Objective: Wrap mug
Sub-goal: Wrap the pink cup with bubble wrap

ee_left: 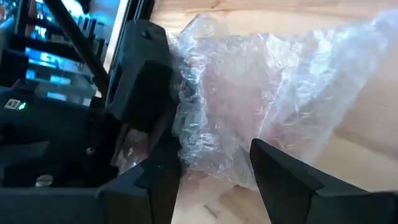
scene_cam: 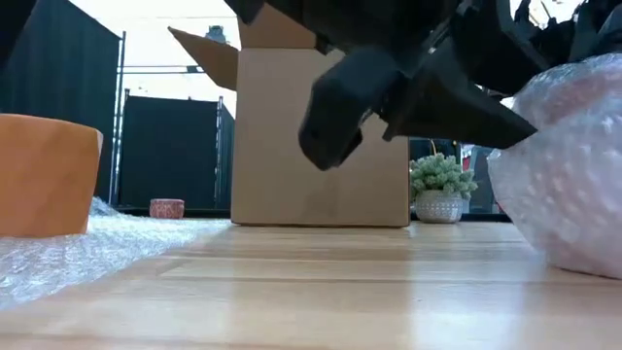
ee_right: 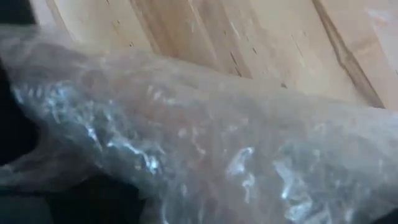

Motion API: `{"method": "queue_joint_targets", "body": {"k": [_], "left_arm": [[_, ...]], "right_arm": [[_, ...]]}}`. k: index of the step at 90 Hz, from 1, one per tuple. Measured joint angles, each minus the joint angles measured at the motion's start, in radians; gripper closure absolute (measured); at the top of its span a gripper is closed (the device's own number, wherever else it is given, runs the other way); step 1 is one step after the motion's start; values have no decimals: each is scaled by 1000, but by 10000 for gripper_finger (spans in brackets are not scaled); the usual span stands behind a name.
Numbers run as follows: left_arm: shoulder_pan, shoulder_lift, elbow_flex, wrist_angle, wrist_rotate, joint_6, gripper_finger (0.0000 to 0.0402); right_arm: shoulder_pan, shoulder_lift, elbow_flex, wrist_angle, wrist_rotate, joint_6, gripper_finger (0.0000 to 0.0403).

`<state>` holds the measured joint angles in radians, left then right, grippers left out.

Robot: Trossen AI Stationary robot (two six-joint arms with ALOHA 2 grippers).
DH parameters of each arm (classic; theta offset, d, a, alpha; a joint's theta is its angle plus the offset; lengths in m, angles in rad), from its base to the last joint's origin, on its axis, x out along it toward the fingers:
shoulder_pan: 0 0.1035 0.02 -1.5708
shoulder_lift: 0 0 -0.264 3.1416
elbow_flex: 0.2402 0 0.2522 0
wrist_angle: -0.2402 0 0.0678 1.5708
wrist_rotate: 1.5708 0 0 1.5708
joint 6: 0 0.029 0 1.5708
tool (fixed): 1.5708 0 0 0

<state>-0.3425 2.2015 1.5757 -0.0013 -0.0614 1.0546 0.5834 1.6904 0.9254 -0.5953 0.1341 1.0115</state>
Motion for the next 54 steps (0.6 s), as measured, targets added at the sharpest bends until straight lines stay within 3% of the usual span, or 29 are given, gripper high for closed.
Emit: {"method": "queue_joint_targets", "body": {"k": [19,54], "left_arm": [[24,25,3,30,124,7,224],[24,50,6,48,137,0,223]], "right_arm": [[1,-4,-2,0,-1,-7,117],[1,-50,4,-17,-17,7,117]]}}
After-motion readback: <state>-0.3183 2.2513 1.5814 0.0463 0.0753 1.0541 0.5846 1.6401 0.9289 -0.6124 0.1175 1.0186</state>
